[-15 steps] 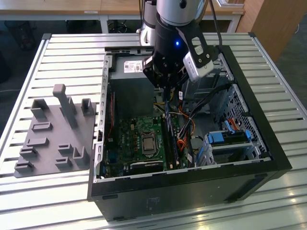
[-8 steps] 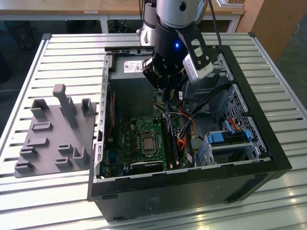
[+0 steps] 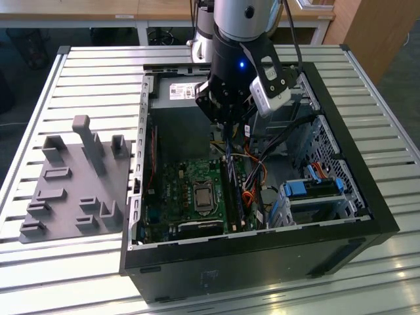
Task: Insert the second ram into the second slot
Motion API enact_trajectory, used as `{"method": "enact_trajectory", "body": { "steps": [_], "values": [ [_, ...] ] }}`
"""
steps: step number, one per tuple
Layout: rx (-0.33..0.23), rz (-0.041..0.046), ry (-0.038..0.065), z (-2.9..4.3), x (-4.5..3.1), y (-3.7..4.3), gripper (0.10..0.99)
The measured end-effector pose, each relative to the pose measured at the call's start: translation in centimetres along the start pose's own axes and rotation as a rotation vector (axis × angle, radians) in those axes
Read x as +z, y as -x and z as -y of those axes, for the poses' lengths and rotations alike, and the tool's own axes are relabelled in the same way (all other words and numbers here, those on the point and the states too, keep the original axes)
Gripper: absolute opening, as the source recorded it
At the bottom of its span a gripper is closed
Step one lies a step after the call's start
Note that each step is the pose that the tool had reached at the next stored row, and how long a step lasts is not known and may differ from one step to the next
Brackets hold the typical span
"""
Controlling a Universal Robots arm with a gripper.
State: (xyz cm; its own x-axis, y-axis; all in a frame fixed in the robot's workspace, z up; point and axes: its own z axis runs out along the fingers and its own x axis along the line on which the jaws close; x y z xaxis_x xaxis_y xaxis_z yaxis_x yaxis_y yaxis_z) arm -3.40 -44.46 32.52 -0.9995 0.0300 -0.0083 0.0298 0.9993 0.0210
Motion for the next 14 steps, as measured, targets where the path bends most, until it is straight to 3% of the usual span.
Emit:
{"method": "enact_trajectory", "body": {
  "steps": [14],
  "values": [
    [0.0,0.0,0.0,0.05,0.61,-0.01,0.137]
  ]
}}
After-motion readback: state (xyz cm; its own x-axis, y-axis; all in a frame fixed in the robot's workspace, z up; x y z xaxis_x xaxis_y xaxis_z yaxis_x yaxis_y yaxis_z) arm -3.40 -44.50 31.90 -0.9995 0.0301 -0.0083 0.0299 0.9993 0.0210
